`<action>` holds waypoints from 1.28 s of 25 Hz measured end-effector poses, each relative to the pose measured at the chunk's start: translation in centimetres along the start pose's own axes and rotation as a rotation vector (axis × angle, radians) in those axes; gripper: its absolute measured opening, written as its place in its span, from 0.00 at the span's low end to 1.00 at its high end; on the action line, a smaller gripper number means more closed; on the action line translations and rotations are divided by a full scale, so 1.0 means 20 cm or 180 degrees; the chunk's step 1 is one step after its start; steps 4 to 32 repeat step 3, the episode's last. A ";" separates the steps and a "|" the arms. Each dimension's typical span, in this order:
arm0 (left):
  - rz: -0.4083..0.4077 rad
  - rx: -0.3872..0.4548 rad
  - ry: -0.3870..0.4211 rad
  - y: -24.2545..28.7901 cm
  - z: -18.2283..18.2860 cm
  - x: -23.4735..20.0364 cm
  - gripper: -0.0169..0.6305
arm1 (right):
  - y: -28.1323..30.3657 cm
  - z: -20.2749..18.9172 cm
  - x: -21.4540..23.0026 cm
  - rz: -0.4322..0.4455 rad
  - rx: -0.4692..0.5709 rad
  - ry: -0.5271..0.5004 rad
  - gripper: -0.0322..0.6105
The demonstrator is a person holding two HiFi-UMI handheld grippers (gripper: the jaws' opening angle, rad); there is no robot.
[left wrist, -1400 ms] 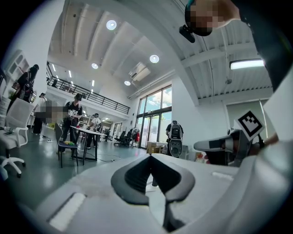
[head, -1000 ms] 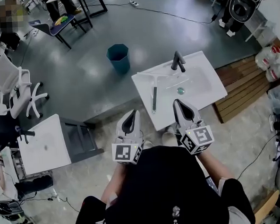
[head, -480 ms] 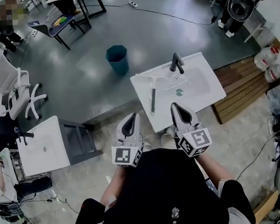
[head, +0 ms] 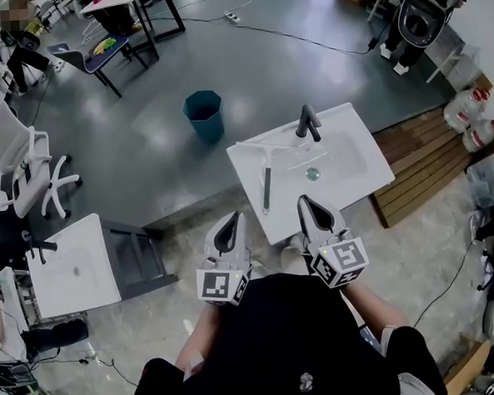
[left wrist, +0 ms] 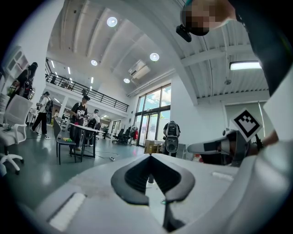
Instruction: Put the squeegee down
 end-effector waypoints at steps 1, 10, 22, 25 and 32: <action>0.0000 -0.0012 -0.0001 -0.01 0.00 0.00 0.03 | -0.01 -0.01 0.00 -0.0010 -0.0012 0.0009 0.05; 0.0001 -0.0036 -0.0005 -0.03 0.00 0.00 0.03 | -0.02 -0.02 -0.01 -0.0030 -0.0041 0.0028 0.05; 0.0001 -0.0036 -0.0005 -0.03 0.00 0.00 0.03 | -0.02 -0.02 -0.01 -0.0030 -0.0041 0.0028 0.05; 0.0001 -0.0036 -0.0005 -0.03 0.00 0.00 0.03 | -0.02 -0.02 -0.01 -0.0030 -0.0041 0.0028 0.05; 0.0001 -0.0036 -0.0005 -0.03 0.00 0.00 0.03 | -0.02 -0.02 -0.01 -0.0030 -0.0041 0.0028 0.05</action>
Point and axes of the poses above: the fingertips, and each gripper's own axes: y forward along the fingers, x to its right, z out of its top, the point moved 1 cm from there along -y, backward along the fingers, and after that the axes turned 7 degrees about -z, right-handed, at the moved point
